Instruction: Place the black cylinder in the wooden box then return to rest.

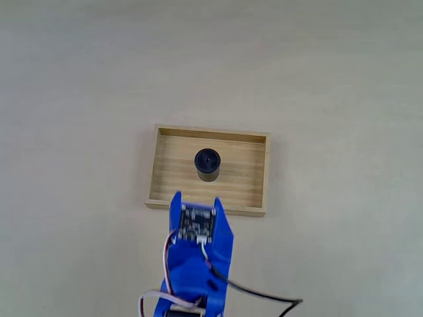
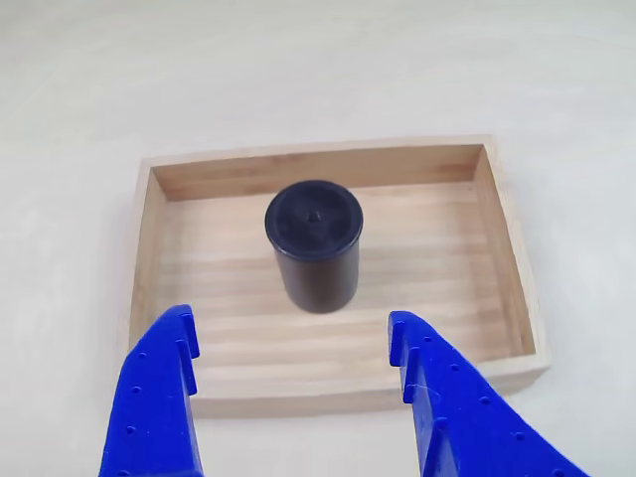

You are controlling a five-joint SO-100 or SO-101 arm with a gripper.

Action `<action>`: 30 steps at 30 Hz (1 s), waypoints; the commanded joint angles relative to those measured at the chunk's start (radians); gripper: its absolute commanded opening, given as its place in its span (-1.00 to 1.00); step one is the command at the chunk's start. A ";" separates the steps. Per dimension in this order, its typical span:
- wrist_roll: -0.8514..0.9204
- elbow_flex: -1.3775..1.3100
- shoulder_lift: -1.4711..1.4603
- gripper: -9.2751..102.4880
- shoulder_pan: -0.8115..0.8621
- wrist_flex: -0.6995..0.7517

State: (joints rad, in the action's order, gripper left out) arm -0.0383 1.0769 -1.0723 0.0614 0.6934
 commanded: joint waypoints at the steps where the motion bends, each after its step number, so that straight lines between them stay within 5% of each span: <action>1: 0.037 0.020 -0.262 -0.36 -0.018 0.163; 10: 0.104 0.115 -0.546 -0.48 -0.031 0.468; 23: 0.179 0.278 -0.650 -0.84 -0.057 0.563; 30: 0.181 0.368 -0.650 -0.84 -0.054 0.581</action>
State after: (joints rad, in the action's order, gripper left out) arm 0.1365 1.4435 -1.7119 0.0077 1.2625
